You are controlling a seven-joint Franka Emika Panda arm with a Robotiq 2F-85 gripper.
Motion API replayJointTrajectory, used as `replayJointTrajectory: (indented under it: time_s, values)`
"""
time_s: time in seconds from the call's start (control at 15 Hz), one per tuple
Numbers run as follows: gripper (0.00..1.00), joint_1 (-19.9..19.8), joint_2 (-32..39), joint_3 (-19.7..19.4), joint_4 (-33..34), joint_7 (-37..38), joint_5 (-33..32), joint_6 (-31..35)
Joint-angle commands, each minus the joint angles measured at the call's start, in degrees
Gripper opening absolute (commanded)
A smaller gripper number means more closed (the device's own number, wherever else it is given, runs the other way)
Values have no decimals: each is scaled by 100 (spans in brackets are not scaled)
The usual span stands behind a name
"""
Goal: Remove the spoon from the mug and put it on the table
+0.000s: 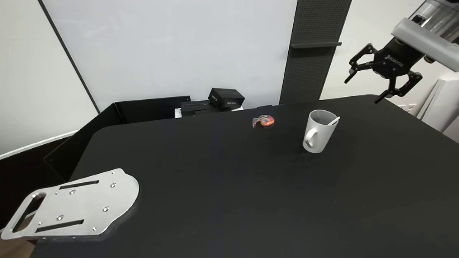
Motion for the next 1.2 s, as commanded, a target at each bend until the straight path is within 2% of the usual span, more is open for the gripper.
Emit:
replayJointTrajectory:
  time_s: [0.0, 1.13]
  values:
    - [100, -17, 262, 51, 255, -100, 150, -5]
    - [100, 56, 910, 168, 618, -70, 50, 59]
